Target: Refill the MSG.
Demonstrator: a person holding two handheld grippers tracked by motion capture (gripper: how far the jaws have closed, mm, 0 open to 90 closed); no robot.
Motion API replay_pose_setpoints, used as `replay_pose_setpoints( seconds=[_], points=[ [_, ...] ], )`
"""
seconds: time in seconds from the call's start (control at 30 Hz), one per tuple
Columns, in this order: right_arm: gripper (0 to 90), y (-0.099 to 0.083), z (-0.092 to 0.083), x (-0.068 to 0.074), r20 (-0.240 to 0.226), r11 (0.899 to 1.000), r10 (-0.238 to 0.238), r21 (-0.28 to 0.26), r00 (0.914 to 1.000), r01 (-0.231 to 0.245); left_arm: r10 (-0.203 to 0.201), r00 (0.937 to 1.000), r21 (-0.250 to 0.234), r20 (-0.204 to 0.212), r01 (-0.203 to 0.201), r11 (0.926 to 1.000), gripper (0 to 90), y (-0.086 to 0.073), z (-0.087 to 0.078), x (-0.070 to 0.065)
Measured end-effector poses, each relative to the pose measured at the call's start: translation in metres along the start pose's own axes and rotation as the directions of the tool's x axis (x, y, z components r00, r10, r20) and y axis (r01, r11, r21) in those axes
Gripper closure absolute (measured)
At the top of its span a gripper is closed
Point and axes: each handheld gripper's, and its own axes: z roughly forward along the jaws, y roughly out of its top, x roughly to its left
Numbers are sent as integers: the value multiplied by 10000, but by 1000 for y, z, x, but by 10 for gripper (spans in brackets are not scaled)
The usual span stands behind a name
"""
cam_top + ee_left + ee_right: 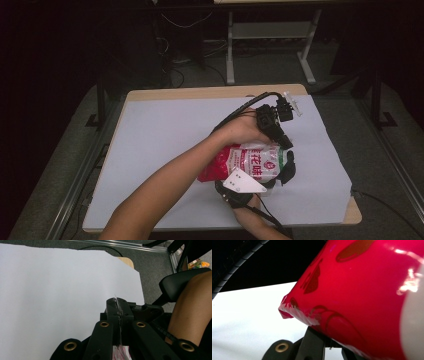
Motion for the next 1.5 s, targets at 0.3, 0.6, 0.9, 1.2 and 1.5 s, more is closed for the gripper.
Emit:
replay_pose_setpoints(
  seconds=[0.3,0.6,0.9,1.2,1.5],
  points=[
    [900,1,-2,-5,161,9998,185,-25,9997,-185,29,10000,-93,-31,-30,10000,899,7,-1,3],
    [900,2,-3,-8,234,9996,283,-26,9993,-283,30,10000,-191,34,-29,9998,899,9,-2,5],
    [900,2,-2,-8,255,9997,240,7,9994,-240,14,10000,-420,-47,-16,9991,898,8,-7,4],
    [900,2,-2,-9,245,9993,363,44,9990,-364,-89,9999,-425,-80,85,9991,899,7,-5,7],
    [900,2,-2,-9,227,9993,367,48,9991,-368,-54,9999,-352,-116,50,9994,899,7,-5,8]
  ],
)
